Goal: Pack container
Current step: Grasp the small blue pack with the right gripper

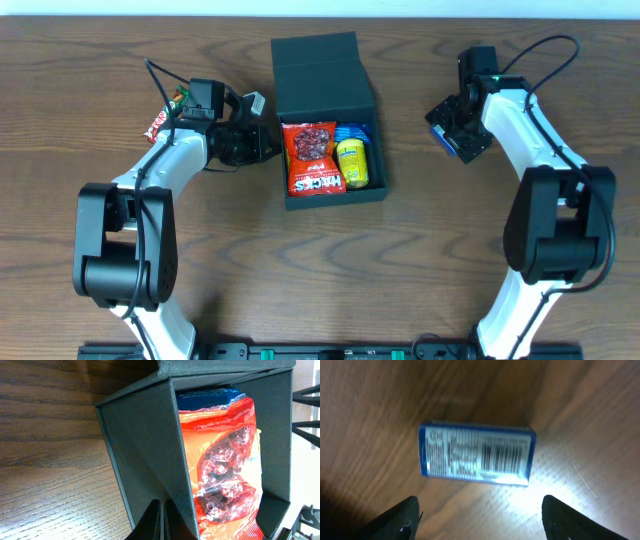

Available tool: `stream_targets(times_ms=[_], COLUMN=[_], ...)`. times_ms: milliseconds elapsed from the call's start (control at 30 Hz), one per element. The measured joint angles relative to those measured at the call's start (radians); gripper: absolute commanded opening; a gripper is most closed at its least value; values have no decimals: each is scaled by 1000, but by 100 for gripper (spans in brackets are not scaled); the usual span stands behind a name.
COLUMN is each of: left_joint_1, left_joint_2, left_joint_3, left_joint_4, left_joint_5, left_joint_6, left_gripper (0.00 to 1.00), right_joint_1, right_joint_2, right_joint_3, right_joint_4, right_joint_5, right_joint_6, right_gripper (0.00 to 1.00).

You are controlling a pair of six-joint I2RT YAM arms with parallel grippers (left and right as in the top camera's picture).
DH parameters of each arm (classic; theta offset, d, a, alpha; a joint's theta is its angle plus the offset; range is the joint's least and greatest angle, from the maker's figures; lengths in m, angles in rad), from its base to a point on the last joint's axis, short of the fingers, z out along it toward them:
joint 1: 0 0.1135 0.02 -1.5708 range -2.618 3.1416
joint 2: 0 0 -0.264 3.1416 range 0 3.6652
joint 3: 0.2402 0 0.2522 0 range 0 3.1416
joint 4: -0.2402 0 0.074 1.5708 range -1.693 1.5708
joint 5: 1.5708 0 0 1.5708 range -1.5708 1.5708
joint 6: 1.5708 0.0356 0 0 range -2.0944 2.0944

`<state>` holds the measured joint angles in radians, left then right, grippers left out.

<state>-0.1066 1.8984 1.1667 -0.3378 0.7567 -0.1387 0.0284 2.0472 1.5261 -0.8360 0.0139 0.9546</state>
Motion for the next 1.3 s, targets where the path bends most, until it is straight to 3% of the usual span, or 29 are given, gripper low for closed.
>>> stream_targets(times_ms=[600,800,1300], left_joint_1=[0,0,0], left_joint_2=[0,0,0], left_joint_3=[0,0,0], left_joint_4=[-2,-2,-2], left_joint_5=[0,0,0], left_joint_6=[0,0,0], left_gripper=[6,6,6], right_joint_1=[-19,-19,-19], right_joint_2=[37,42,73], right_joint_3=[0,0,-1], right_joint_4=[76,77,93], right_joint_5=[-18,-20,-26], right_joint_6=[6,9,9], right_gripper=[80,92,91])
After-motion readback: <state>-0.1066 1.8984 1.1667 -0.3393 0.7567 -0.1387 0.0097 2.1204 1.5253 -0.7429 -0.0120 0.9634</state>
